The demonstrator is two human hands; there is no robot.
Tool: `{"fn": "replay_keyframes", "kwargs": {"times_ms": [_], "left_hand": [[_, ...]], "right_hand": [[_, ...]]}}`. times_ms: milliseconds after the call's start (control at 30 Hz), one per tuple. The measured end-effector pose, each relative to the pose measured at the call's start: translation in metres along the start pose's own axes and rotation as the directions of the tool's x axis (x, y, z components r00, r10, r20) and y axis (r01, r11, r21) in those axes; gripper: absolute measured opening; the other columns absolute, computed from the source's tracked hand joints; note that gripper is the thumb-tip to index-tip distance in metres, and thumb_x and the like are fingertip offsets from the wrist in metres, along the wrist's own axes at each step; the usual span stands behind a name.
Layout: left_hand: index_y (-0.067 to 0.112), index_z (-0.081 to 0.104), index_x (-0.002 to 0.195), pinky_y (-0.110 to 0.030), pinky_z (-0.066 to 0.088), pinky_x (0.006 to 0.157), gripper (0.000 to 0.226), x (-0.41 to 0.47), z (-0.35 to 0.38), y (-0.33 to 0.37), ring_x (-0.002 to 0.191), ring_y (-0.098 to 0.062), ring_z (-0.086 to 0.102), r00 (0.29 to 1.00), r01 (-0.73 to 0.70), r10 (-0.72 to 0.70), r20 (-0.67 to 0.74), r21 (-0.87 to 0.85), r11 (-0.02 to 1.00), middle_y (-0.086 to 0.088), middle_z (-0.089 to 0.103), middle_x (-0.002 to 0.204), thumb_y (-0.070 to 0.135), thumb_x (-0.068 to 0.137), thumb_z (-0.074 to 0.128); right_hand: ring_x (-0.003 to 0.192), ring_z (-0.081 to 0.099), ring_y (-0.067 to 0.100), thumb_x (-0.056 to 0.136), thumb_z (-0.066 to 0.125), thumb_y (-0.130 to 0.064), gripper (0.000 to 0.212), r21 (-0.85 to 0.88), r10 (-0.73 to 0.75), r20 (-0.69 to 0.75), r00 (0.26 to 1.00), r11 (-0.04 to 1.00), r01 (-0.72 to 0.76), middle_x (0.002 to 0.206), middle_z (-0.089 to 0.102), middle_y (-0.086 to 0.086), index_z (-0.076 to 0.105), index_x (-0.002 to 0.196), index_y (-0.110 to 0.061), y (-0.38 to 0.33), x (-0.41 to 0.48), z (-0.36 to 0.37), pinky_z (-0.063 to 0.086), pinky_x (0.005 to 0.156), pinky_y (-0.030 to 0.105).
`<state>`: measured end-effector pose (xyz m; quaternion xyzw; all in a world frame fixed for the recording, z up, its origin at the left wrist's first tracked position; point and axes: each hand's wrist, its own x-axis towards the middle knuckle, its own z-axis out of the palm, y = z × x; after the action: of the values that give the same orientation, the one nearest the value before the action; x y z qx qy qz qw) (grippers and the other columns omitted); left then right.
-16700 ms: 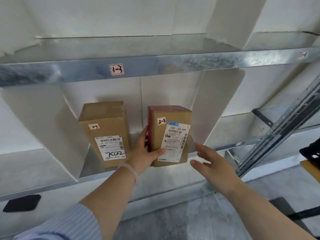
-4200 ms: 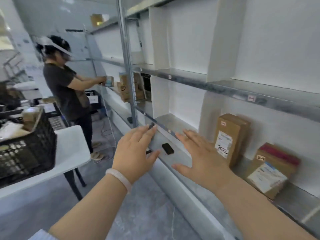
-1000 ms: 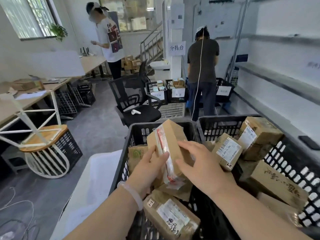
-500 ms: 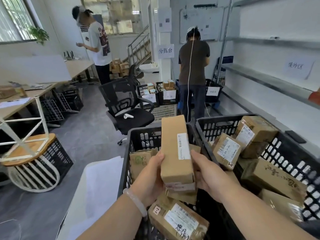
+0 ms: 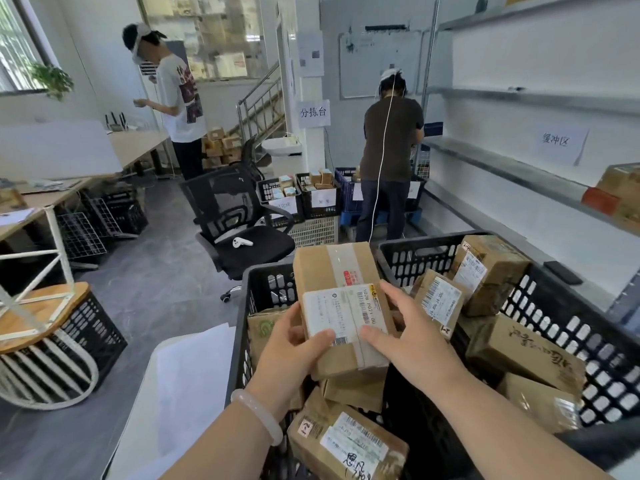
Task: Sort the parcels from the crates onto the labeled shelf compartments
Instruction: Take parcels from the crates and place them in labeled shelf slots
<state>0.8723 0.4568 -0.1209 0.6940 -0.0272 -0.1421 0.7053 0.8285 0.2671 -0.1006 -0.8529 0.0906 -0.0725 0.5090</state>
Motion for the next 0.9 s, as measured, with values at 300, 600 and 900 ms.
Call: {"fn": "replay_keyframes", "kwargs": {"times_ms": [300,600,900], "left_hand": [[0.026,0.044,0.14,-0.051,0.058,0.087,0.059,-0.014,0.021,0.0,0.104,-0.028,0.072,0.998,0.058,-0.068,-0.006,-0.45,0.891,-0.005,0.075,0.111,0.011,0.089,0.069],[0.036,0.013,0.157,-0.051,0.037,0.114,0.112,0.007,-0.027,0.009,0.142,-0.018,0.034,0.946,-0.088,0.176,-0.273,0.305,0.948,0.006,0.034,0.154,0.047,0.071,0.085],[0.051,0.032,0.145,-0.037,0.048,0.107,0.084,0.011,-0.026,0.047,0.121,-0.003,0.057,0.904,-0.257,-0.042,0.425,0.62,0.742,0.018,0.055,0.137,0.045,0.077,0.081]], "right_hand": [[0.114,0.06,0.013,0.037,0.088,-0.062,0.121,0.393,0.263,0.11,0.959,0.874,-0.285,0.124,0.061,-0.012,0.033,0.142,-0.04,0.009,-0.003,0.012,0.047,0.103,0.042],[0.119,0.051,0.012,0.074,0.082,-0.017,0.098,0.278,0.12,0.032,0.992,0.952,-0.124,0.134,0.048,-0.009,0.023,0.149,-0.041,-0.004,0.003,-0.028,0.045,0.102,0.038],[0.108,0.051,-0.006,0.079,0.074,-0.023,0.071,-0.067,-0.108,0.151,0.983,0.991,0.119,0.125,0.051,-0.022,0.042,0.138,-0.047,-0.033,-0.009,-0.052,0.045,0.082,0.013]]}}
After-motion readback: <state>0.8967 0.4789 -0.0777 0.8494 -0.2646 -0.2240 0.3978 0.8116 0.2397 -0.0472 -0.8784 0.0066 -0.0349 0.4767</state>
